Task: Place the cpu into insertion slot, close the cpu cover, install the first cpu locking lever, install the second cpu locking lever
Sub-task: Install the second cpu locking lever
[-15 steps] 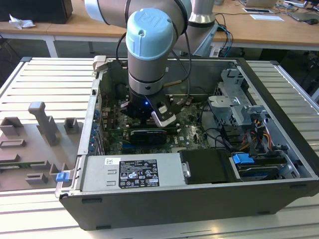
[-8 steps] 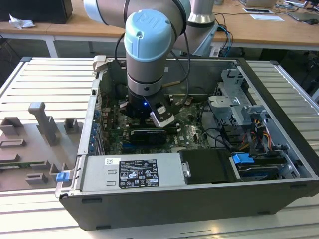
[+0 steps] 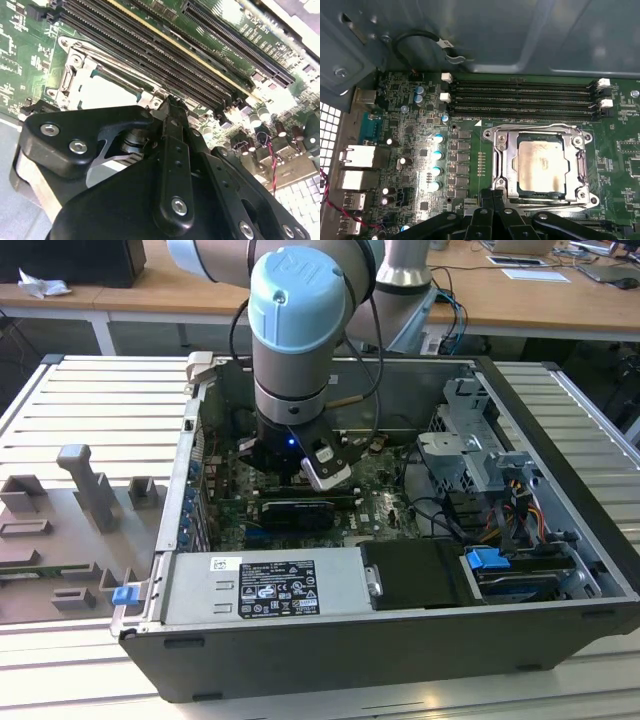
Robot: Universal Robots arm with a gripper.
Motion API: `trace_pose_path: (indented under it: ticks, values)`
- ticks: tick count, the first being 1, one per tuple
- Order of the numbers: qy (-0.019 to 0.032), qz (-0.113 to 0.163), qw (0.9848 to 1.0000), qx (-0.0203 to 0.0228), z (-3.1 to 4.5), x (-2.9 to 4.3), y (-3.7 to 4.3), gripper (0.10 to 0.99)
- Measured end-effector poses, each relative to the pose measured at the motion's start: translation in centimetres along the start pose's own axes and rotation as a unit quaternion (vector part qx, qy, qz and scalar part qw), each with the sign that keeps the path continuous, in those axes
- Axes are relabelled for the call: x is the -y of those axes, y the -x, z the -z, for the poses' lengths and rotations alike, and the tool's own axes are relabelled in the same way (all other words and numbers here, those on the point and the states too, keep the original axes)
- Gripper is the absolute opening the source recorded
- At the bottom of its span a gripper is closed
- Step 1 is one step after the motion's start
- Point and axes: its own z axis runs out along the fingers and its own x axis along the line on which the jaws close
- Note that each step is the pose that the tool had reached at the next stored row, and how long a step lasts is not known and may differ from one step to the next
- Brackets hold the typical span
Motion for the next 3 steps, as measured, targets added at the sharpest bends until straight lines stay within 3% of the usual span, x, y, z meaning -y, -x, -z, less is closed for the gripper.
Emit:
trace_pose_path:
  ticks: [3]
  values:
    - [-0.0001, 0.000, 1.0000, 0.0000, 0.19, -0.05, 0.00, 0.106]
